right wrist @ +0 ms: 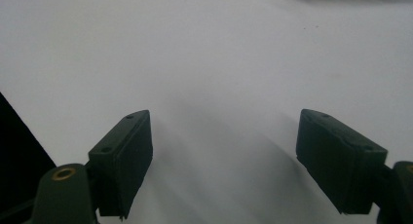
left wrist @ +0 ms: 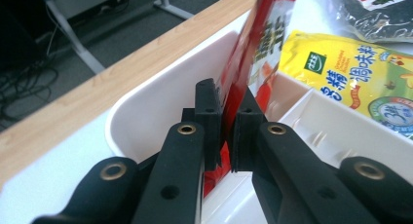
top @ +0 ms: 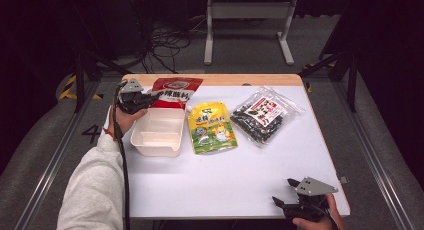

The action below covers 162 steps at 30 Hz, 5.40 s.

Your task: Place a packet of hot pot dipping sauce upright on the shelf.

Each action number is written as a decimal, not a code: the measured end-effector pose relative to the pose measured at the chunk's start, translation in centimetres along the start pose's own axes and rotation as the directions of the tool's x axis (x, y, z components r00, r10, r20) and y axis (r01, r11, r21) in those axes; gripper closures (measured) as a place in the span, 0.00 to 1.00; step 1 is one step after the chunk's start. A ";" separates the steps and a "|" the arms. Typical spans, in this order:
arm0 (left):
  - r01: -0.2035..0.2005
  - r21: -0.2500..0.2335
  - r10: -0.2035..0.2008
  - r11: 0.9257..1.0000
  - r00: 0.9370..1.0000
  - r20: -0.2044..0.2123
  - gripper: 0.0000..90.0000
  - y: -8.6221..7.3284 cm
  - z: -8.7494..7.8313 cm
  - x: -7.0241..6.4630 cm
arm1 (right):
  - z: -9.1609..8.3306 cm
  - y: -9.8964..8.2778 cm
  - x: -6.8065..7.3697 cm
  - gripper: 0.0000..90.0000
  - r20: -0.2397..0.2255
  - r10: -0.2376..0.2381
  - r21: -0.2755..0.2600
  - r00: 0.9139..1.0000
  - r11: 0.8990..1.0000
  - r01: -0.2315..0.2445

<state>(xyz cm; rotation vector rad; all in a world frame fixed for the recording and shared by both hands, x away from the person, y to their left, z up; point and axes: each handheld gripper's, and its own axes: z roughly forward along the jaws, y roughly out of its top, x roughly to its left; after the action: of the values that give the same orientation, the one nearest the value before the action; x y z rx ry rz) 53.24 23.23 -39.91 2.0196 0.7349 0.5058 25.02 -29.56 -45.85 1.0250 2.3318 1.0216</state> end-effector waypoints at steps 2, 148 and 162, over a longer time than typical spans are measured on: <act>0.008 0.004 -0.008 1.000 1.000 -0.003 0.96 -0.2 0.2 0.2 | 0.1 0.0 0.0 0.24 0.000 -0.001 0.001 1.000 1.000 0.001; 0.072 -0.026 -0.060 0.997 0.946 0.319 0.12 1.7 2.5 -22.2 | 4.1 6.9 -7.5 0.92 -0.256 -0.131 -0.263 0.958 0.963 0.062; 0.098 -0.093 -0.054 0.991 0.917 0.396 0.11 6.4 4.6 -21.8 | 2.9 5.9 -7.2 0.92 -0.290 -0.184 -0.303 0.939 0.948 0.093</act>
<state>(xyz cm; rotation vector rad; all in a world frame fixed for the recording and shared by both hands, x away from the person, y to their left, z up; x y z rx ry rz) 41.80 3.08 -38.21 1.8976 0.5221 0.0840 34.19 -30.86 -42.84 0.6102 2.3608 1.5029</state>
